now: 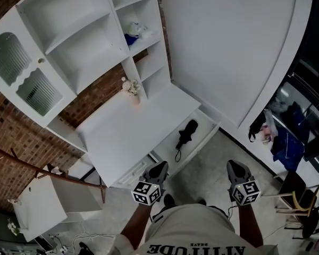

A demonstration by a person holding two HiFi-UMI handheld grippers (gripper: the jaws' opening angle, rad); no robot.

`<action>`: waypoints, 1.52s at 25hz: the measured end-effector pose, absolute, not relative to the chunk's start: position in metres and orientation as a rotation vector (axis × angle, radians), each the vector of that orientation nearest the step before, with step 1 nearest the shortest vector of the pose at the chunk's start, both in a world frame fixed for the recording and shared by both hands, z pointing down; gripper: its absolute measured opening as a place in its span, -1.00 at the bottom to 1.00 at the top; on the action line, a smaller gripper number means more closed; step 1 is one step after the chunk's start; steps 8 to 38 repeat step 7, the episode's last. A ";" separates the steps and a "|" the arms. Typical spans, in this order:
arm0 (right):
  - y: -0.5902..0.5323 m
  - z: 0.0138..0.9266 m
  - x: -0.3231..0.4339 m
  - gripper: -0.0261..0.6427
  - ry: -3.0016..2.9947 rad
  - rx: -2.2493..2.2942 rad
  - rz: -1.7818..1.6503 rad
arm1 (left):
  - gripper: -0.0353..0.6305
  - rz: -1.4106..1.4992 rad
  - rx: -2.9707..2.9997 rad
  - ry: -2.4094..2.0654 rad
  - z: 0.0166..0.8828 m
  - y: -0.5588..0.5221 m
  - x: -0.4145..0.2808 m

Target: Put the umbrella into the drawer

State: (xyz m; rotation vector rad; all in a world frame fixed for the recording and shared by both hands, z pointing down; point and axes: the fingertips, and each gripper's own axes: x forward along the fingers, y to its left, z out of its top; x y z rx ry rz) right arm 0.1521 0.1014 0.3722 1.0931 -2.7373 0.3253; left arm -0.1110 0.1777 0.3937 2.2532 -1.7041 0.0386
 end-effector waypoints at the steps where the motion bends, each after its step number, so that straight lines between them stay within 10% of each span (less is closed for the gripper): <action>1: 0.102 0.373 0.152 -0.82 -2.737 1.094 0.329 | -0.82 0.039 2.253 -1.703 0.394 0.178 -0.111; 38: 0.104 0.371 0.149 -0.82 -2.745 1.099 0.334 | -0.82 0.036 2.247 -1.700 0.396 0.181 -0.114</action>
